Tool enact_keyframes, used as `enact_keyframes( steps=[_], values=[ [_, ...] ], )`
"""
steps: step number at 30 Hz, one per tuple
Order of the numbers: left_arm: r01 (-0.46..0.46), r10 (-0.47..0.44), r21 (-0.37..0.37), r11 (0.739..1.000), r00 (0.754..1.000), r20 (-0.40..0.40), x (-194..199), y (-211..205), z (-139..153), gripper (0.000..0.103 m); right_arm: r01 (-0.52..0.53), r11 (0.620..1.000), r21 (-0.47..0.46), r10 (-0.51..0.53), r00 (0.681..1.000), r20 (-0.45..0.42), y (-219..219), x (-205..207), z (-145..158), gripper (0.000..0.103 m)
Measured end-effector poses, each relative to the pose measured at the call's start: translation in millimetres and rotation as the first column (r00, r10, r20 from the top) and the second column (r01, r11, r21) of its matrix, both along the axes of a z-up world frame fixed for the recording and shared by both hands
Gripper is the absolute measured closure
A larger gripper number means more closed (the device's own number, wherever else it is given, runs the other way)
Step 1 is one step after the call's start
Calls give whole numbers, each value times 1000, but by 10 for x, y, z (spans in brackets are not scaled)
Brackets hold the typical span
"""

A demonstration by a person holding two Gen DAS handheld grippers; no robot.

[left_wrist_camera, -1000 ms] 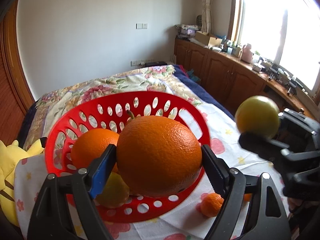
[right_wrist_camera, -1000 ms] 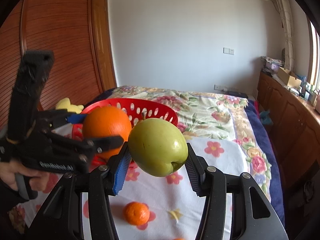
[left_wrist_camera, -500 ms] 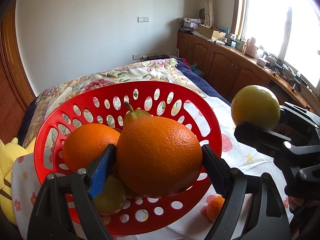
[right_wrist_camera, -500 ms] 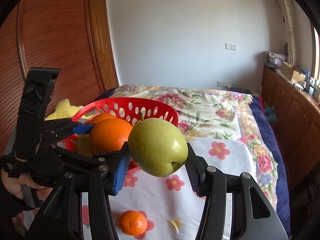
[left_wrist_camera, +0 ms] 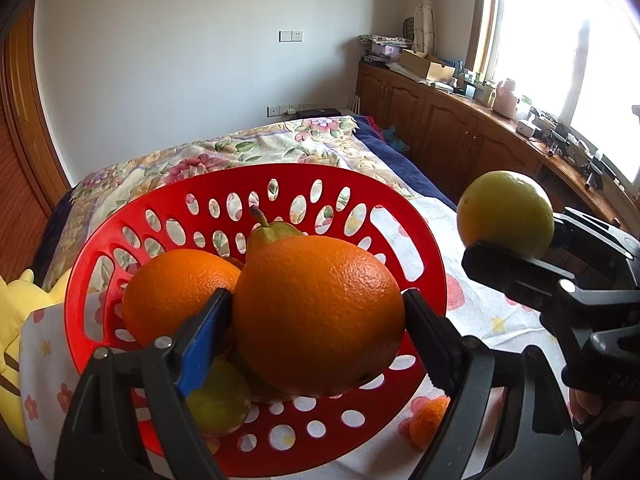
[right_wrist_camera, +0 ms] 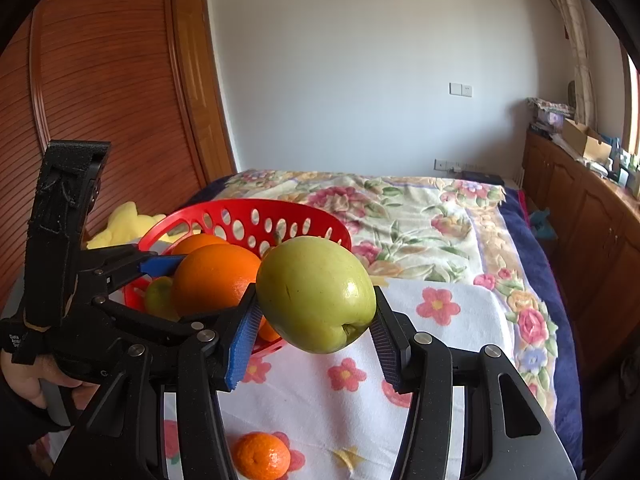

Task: Organize fruits
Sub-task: 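Lower the orange into the basket and open the left gripper while the right gripper holds the apple, then lower the apple into the basket and open the right gripper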

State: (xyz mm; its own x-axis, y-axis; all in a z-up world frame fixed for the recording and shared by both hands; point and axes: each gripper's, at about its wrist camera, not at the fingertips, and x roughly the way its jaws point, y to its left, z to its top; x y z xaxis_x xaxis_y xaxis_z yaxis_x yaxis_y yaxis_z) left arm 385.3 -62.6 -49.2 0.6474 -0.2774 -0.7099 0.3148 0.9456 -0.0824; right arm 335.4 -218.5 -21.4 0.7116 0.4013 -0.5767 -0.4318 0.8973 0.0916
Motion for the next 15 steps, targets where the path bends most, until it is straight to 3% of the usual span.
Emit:
enact_keyframes(
  steps=[4,8,15],
  values=[
    [-10,10,-10,1000,1000,0,-26,36,12,18,2,1000,-6,-2,1000,-5,19,14,-12,50],
    [-31,33,-37,999,997,70,-87,126,160,18,4,1000,6,-4,1000,-9,14,26,-9,50],
    [-53,56,-47,997,996,64,-150,328,206,18,2,1000,-1,-2,1000,-4,41,7,-5,50]
  ],
)
